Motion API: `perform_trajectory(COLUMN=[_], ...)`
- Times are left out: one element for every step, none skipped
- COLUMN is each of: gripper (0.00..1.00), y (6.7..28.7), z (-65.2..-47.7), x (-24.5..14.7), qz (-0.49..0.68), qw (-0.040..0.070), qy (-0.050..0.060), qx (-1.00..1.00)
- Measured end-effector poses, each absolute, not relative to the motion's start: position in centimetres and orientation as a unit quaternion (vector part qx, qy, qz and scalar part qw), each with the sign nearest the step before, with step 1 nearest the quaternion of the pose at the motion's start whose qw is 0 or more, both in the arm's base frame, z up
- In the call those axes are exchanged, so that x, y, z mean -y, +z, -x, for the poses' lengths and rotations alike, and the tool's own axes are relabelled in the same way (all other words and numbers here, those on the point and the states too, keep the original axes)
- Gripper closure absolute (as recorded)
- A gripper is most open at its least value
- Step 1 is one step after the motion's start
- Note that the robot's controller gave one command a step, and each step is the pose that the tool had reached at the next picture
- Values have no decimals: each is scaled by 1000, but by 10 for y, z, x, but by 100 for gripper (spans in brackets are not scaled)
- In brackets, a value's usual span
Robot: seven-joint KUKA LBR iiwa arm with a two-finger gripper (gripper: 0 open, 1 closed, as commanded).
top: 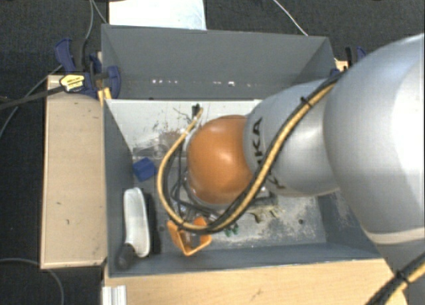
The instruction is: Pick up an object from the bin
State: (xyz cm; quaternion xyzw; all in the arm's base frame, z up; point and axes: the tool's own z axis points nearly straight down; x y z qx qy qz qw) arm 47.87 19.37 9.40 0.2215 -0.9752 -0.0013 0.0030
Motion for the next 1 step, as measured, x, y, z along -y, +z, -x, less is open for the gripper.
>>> perform_trajectory(gripper=[100], y=[125], z=[-480], x=[-194], qz=[-221], qw=[0], qy=[-2], qx=[975])
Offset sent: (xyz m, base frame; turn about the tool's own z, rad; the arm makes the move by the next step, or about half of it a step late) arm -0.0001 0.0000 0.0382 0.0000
